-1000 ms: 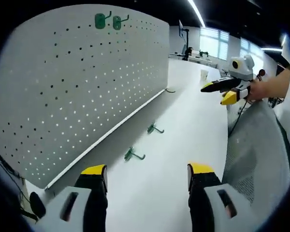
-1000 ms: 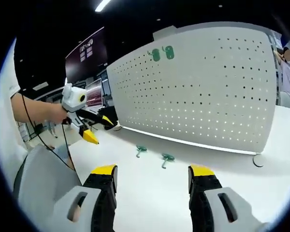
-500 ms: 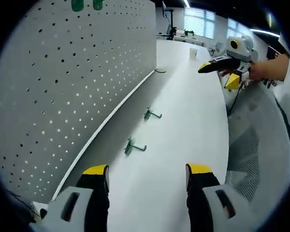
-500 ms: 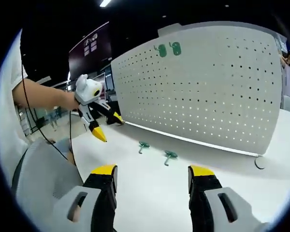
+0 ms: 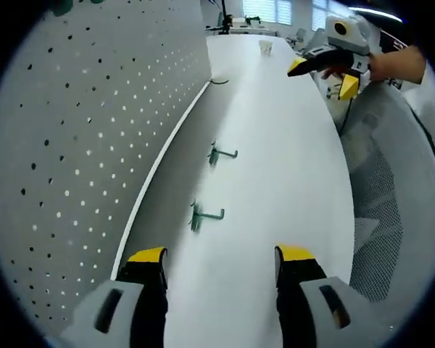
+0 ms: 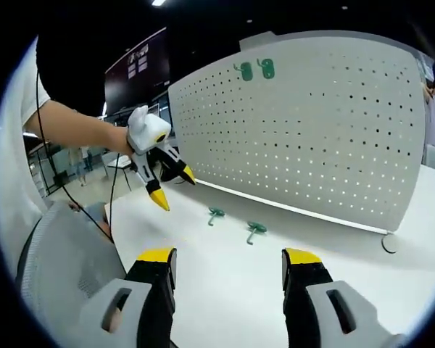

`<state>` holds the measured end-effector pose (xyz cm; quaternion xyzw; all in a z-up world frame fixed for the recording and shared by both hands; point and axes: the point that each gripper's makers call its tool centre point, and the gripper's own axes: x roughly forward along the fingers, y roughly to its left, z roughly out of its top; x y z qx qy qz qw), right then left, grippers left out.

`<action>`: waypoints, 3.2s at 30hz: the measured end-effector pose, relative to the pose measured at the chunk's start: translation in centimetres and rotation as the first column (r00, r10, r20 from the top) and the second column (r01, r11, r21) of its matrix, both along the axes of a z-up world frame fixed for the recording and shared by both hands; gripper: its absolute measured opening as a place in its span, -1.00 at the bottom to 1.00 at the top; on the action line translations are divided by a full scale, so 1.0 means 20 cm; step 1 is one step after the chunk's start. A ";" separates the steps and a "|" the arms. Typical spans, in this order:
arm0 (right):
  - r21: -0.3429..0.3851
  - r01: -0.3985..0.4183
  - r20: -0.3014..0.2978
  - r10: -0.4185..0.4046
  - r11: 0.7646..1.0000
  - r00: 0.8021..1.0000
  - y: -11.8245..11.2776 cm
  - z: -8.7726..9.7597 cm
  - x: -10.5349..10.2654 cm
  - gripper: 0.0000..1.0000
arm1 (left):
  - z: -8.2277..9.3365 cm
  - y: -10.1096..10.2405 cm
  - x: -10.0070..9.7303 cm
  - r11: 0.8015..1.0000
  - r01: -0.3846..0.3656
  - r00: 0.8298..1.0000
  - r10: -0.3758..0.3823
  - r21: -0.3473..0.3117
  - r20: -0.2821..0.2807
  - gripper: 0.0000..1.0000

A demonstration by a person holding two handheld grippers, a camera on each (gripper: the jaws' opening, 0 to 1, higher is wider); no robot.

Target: Insert the hook assembly into the mounting plate slot until the hook locks in place.

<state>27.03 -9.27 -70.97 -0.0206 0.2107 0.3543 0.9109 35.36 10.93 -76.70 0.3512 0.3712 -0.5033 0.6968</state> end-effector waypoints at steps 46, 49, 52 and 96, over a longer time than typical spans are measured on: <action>-0.054 -0.014 -0.026 0.013 0.998 1.000 0.00 -0.05 -0.01 0.13 | -0.24 -0.14 0.20 0.941 0.296 0.955 -0.289 0.162 -0.065 0.06; -0.054 -0.009 -0.025 0.007 0.998 1.000 -0.01 -0.05 -0.01 0.13 | -0.27 -0.15 0.20 0.937 0.306 0.952 -0.296 0.170 -0.080 0.04; -0.052 0.000 -0.019 -0.001 0.999 1.000 -0.02 -0.05 0.00 0.13 | -0.29 -0.16 0.19 0.936 0.311 0.949 -0.297 0.166 -0.105 -0.01; -0.028 0.045 -0.013 -0.045 0.999 0.999 -0.07 -0.03 0.02 0.08 | -0.33 -0.15 0.23 0.966 0.180 0.981 -0.164 0.185 -0.100 -0.97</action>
